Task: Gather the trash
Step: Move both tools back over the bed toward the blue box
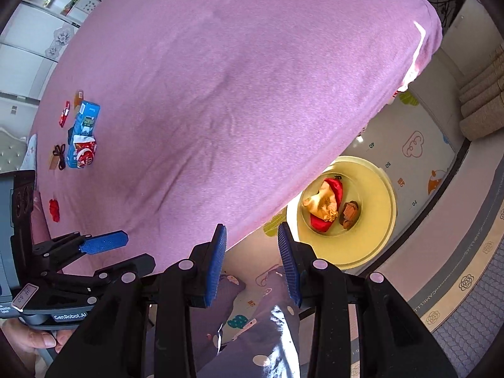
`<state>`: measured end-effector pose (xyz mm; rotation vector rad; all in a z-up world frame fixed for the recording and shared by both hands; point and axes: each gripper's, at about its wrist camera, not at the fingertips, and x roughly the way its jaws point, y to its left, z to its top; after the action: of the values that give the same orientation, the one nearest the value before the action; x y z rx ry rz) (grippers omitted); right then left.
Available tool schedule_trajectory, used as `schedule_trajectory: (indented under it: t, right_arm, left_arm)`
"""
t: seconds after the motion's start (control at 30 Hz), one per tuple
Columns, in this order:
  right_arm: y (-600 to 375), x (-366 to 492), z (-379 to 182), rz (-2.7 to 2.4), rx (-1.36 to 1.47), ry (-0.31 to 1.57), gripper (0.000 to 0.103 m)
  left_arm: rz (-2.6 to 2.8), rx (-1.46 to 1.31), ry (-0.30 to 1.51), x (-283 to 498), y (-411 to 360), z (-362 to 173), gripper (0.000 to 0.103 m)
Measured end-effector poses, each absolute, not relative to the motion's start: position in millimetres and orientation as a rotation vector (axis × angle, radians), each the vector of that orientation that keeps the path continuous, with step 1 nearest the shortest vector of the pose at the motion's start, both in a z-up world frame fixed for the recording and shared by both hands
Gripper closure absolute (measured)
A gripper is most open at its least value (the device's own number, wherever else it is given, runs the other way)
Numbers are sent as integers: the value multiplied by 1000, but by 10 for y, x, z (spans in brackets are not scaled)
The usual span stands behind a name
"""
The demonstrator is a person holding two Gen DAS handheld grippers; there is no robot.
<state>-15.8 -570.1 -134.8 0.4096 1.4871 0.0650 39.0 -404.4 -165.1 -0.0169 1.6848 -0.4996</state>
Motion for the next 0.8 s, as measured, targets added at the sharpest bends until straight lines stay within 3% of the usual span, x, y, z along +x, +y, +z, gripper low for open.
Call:
schedule_trajectory:
  t: [0.37, 0.8]
  right_arm:
    - [-4123, 259, -1174, 228, 310, 1465, 69]
    - [-2943, 732, -1130, 306, 278, 1448, 69]
  left_arm:
    - [-345, -151, 1623, 428, -2402, -1481, 32]
    - [-230, -202, 1534, 766, -1095, -1350, 27]
